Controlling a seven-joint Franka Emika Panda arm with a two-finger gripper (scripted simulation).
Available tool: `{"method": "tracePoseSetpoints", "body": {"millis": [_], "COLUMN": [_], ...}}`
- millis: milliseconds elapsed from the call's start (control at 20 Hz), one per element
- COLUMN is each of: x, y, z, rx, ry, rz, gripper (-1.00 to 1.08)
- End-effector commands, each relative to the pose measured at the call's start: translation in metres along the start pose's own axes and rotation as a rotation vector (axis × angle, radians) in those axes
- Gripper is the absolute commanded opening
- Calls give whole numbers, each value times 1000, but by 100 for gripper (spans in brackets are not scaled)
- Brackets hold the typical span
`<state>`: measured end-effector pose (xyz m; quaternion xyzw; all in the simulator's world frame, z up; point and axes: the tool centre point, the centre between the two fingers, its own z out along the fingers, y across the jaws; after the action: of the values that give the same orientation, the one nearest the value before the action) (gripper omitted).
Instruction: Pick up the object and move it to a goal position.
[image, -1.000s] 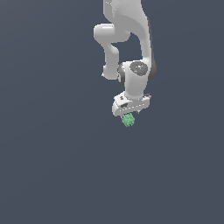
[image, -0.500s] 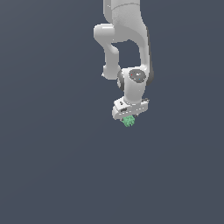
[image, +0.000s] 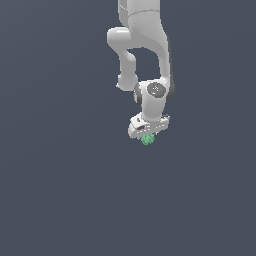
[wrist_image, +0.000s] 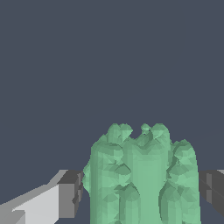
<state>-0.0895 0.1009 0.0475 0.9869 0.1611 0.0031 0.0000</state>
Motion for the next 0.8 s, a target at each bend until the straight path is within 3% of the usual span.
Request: {"method": "tracePoseSetpoints", "body": {"millis": [0, 750], "x": [-2, 5], "y": [0, 1], "z": [4, -21], "rx": [1, 0], "ry": [-6, 0], "rz": [0, 0], "gripper": [-100, -100]}}
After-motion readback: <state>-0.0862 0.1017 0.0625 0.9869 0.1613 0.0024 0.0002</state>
